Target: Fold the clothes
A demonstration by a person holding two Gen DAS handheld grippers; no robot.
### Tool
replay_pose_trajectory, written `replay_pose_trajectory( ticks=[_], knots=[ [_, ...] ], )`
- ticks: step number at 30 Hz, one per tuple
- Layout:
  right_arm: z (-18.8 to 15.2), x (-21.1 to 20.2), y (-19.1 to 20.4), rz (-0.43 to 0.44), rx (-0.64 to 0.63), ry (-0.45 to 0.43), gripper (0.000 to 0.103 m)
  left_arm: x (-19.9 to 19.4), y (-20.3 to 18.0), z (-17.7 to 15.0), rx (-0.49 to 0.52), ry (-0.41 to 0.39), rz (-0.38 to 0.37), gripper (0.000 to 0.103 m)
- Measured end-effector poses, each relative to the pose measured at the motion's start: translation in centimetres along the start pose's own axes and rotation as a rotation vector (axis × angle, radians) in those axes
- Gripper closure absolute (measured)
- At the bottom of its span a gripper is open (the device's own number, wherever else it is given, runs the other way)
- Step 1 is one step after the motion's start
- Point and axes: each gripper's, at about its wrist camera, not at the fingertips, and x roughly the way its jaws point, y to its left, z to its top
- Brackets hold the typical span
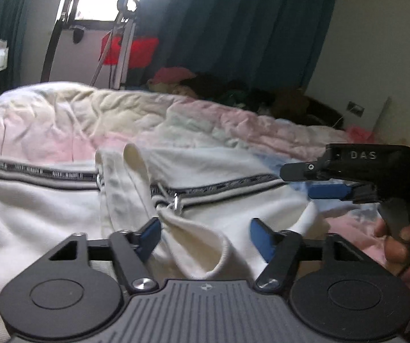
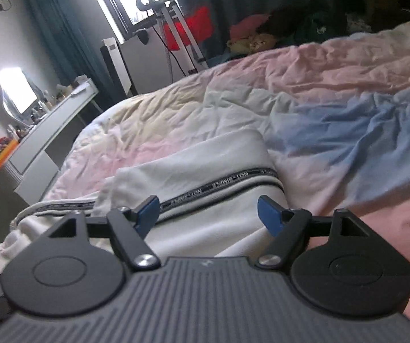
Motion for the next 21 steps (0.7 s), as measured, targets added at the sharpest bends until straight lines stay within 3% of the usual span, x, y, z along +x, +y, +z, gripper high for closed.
replay_pose_trajectory(
  ticks=[3,5,6,10,15,18,21],
  knots=[
    [-0.2,0.5,-0.1,-0.020,-0.017,0.011,0.027,0.2,0.3,0.0,-0.010,-0.009,0.045,0.060],
    [-0.3,0.8,-0.1,-0.033,-0.029,0.019,0.027,0.3,1.0,0.1,-0.052,-0.004,0.055,0.086],
    [-0.4,1.0,-0.1,-0.040,-0.034,0.022,0.027,0.3,1.5,0.2,-0.085,-0.006,0.064,0.092],
    [-0.7,0.6,0.3,-0.048,-0.063,0.012,0.027,-1.4,2.3,0.7,-0.118,-0.010,0.078,0.096],
    [-0.7,-2.0,0.5,-0.012,-0.051,-0.091,0.027,-2.5,2.3,0.6,-0.088,0.014,0.111,0.098],
    [-0.9,-2.4,0.8,-0.020,-0.080,-0.096,0.026,-1.6,2.4,0.0,-0.075,0.034,0.125,0.098],
    [-1.6,-1.0,0.7,-0.031,-0.093,-0.039,0.027,-0.9,2.6,-0.4,-0.069,0.044,0.131,0.094]
  ],
)
